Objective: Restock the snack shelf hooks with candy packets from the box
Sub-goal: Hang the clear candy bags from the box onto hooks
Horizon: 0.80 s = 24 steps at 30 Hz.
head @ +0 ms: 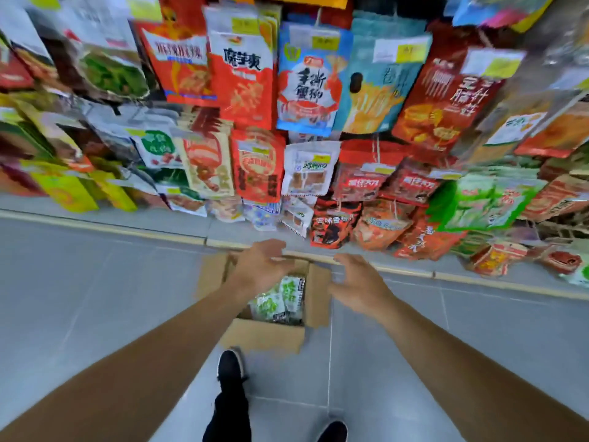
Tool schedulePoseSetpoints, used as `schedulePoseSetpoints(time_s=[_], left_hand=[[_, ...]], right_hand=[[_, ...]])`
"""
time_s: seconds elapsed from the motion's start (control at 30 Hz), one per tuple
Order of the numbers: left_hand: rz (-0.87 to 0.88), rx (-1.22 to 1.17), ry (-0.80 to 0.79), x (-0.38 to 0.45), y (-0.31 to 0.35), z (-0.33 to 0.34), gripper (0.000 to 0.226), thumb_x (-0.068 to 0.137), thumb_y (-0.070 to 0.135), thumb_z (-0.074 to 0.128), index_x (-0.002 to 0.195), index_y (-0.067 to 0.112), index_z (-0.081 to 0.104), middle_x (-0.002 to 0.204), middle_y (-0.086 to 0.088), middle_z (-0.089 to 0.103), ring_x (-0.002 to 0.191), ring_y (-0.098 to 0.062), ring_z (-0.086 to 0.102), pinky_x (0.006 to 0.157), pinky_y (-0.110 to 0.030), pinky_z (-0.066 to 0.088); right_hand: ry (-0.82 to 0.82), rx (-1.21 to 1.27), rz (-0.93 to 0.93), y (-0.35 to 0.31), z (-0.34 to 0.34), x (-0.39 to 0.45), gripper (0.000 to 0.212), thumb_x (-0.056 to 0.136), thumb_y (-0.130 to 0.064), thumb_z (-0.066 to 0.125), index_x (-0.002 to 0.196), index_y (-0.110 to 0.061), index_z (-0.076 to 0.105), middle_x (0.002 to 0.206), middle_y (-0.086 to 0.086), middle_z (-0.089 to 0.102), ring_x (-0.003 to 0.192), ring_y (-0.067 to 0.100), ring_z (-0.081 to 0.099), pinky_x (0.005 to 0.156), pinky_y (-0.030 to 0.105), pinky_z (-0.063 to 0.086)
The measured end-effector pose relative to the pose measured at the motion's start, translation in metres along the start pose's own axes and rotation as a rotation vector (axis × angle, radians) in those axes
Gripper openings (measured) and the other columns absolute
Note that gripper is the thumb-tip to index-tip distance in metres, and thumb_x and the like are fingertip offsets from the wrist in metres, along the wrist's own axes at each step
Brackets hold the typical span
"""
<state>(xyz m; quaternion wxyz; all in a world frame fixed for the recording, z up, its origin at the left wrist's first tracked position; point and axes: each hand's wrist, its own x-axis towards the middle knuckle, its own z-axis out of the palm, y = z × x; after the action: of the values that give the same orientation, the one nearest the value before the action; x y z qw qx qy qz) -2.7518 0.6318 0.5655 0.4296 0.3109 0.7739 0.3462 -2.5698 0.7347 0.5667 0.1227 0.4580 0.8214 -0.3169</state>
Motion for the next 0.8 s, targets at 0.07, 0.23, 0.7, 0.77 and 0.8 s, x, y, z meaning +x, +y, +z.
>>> schedulePoseSetpoints(time_s=[0.07, 0.23, 0.7, 0.77, 0.8], left_hand=[[-0.069, -0.027, 0.008, 0.015, -0.036, -0.018, 0.044, 0.085, 0.021, 0.073, 0.128, 0.015, 0.061, 0.128, 0.000, 0.061, 0.105, -0.012, 0.058, 0.086, -0.021, 0.045], [-0.180, 0.056, -0.023, 0.070, -0.109, -0.055, 0.039, 0.083, 0.024, 0.073, 0.118, 0.008, 0.065, 0.130, -0.009, 0.061, 0.120, -0.023, 0.057, 0.100, -0.031, 0.041], [-0.522, -0.095, -0.035, 0.196, -0.283, -0.021, 0.035, 0.083, 0.021, 0.069, 0.118, 0.023, 0.064, 0.127, 0.003, 0.063, 0.115, -0.018, 0.060, 0.099, -0.034, 0.048], [-0.557, -0.110, -0.036, 0.214, -0.314, -0.001, 0.039, 0.085, 0.020, 0.069, 0.123, 0.019, 0.063, 0.126, 0.001, 0.064, 0.114, -0.017, 0.060, 0.099, -0.035, 0.048], [-0.571, -0.115, -0.033, 0.223, -0.329, 0.008, 0.043, 0.085, 0.020, 0.069, 0.127, 0.016, 0.061, 0.127, 0.000, 0.064, 0.116, -0.018, 0.059, 0.100, -0.034, 0.047]], right_hand=[[-0.054, 0.004, 0.034, -0.018, 0.026, 0.023, 0.059, 0.087, -0.029, 0.060, 0.140, -0.009, 0.042, 0.140, 0.013, 0.043, 0.131, 0.031, 0.041, 0.104, 0.037, 0.039], [-0.157, 0.073, 0.140, -0.055, 0.086, 0.088, 0.067, 0.086, -0.038, 0.059, 0.144, -0.009, 0.039, 0.144, 0.012, 0.043, 0.133, 0.029, 0.041, 0.105, 0.032, 0.037], [-0.322, 0.204, 0.331, -0.010, 0.255, 0.237, 0.047, 0.082, -0.029, 0.062, 0.127, -0.017, 0.054, 0.121, 0.005, 0.059, 0.106, 0.024, 0.056, 0.077, 0.029, 0.045], [-0.348, 0.222, 0.363, 0.008, 0.286, 0.263, 0.056, 0.085, -0.027, 0.064, 0.137, -0.013, 0.048, 0.134, 0.006, 0.054, 0.118, 0.024, 0.053, 0.087, 0.029, 0.043], [-0.363, 0.235, 0.374, 0.016, 0.300, 0.274, 0.058, 0.086, -0.026, 0.064, 0.140, -0.013, 0.046, 0.136, 0.005, 0.052, 0.119, 0.023, 0.052, 0.088, 0.029, 0.042]])
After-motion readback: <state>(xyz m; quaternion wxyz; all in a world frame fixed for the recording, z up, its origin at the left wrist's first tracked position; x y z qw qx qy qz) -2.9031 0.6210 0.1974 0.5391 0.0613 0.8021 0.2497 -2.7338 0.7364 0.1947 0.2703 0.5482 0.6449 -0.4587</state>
